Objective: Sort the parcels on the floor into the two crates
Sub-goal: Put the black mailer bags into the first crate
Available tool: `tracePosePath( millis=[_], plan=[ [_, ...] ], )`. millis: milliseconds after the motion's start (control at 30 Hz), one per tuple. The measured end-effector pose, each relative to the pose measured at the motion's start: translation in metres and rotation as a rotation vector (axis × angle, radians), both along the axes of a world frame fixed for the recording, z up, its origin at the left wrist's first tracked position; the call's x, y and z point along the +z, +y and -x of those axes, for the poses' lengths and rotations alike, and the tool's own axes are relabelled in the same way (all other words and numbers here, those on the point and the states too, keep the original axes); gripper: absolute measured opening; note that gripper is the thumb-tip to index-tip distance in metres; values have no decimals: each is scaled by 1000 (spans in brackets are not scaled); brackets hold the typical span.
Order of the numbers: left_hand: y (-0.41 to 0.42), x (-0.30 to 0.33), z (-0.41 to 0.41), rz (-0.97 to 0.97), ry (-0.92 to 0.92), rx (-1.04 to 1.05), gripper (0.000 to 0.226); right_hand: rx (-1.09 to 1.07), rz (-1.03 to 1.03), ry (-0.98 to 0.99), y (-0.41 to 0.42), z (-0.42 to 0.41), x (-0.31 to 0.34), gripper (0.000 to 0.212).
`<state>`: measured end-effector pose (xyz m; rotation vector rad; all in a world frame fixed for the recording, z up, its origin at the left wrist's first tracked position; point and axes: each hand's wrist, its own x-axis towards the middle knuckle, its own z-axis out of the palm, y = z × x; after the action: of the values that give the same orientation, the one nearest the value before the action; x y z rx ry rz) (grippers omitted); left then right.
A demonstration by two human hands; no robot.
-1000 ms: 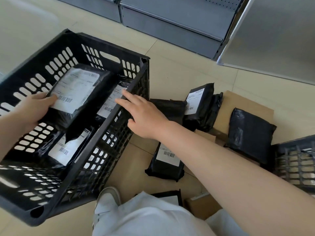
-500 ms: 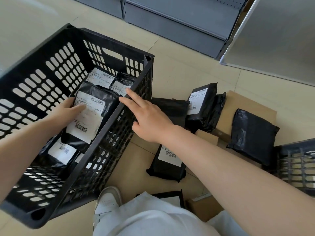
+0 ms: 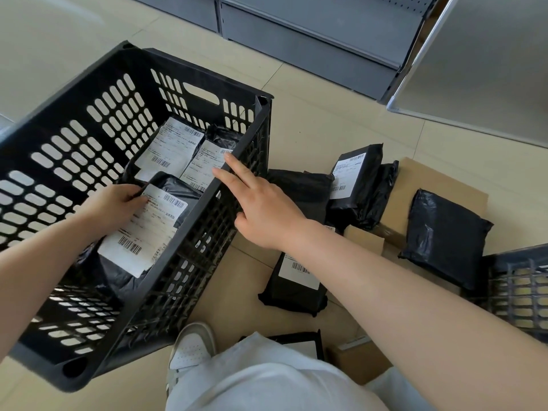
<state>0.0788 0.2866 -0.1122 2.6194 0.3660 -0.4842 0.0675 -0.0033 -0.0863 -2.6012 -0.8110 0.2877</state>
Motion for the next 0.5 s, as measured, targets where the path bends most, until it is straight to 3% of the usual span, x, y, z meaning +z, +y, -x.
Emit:
tracePosePath(
  millis=[333, 500],
  plan=[
    [30, -15, 26, 99, 190, 4, 16, -19, -19, -6, 3, 3, -5, 87],
    [32, -25, 34, 68, 168, 60, 17, -19, -14, -12, 3, 3, -6, 88]
  ],
)
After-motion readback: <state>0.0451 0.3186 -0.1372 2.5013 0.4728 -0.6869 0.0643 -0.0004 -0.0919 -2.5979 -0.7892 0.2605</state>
